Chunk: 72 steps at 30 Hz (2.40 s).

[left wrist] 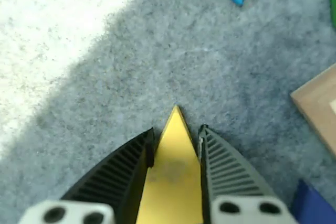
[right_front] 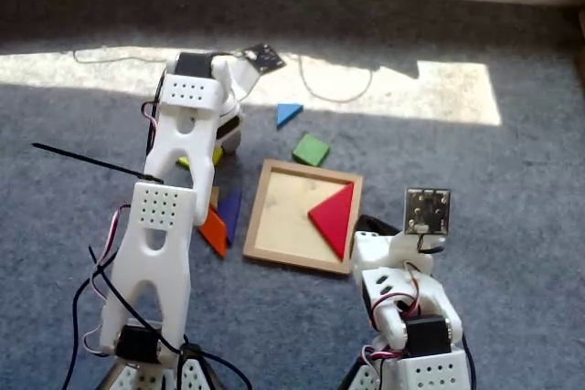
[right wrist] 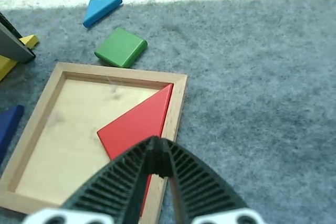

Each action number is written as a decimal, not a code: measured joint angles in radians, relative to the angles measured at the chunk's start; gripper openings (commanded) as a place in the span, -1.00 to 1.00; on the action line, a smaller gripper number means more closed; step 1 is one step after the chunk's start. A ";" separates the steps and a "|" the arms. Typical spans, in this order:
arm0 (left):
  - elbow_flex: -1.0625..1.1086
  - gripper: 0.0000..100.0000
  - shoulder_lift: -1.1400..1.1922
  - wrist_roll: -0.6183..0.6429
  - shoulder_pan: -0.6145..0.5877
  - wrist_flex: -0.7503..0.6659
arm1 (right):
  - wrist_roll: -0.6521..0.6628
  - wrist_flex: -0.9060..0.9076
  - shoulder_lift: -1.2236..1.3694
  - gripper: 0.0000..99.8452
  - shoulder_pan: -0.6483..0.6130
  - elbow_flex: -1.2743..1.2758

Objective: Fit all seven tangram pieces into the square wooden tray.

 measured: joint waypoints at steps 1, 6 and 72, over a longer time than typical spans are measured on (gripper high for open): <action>-0.003 -0.70 0.000 0.000 0.000 0.000 | 0.000 0.000 0.000 -0.96 0.000 0.000; -0.006 -0.37 -0.018 0.058 -0.015 -0.008 | 0.000 0.000 0.000 -0.96 0.000 0.000; 0.514 -0.41 -0.485 -0.133 -0.238 -0.052 | 0.000 0.000 0.000 -0.96 0.000 0.000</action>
